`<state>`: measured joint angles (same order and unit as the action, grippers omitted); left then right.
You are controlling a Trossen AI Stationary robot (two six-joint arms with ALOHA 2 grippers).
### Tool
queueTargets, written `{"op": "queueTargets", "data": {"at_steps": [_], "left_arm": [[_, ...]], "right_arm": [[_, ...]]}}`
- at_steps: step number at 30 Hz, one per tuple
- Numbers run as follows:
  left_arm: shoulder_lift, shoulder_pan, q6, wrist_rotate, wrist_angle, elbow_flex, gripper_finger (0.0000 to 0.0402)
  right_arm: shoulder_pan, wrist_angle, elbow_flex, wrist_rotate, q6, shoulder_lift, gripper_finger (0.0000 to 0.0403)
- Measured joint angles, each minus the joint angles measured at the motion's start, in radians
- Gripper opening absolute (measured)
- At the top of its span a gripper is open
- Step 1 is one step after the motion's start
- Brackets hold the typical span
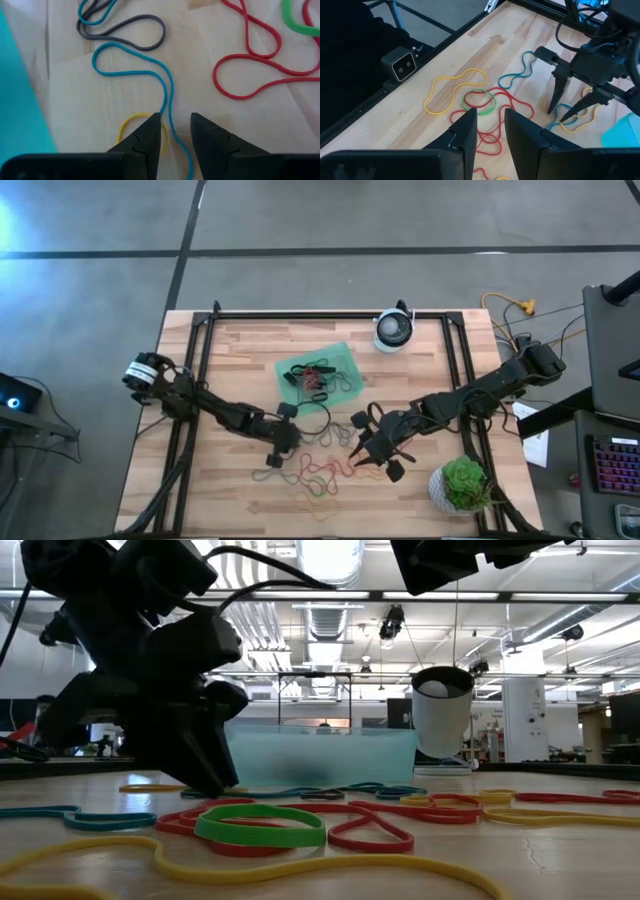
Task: Pick and place rubber bands into bin
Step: Put the yellow rubber band into the green bin
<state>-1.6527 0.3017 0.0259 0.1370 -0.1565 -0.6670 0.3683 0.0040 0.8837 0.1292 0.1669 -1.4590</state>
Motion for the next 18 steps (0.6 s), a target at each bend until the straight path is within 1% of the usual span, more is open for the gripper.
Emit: {"op": "queueTargets", "data": {"at_steps": [4,12,15,18], "left_arm": [[0.0,0.012,0.009,0.043,0.004,-0.001,0.0091],[0.001,0.012,-0.049,0.054,0.069,-0.02,0.0086],[0.002,0.012,-0.047,0.051,0.101,-0.033,0.0063],[0.002,0.013,-0.046,0.047,0.141,-0.047,0.0021]], "right_arm": [[0.0,-0.001,-0.002,0.0,0.001,0.0,0.0091],[0.0,0.0,-0.002,0.0,0.001,0.0,0.0089],[0.0,0.0,-0.002,0.0,0.001,0.0,0.0087],[0.0,0.0,-0.002,0.0,0.001,0.0,0.0086]]}}
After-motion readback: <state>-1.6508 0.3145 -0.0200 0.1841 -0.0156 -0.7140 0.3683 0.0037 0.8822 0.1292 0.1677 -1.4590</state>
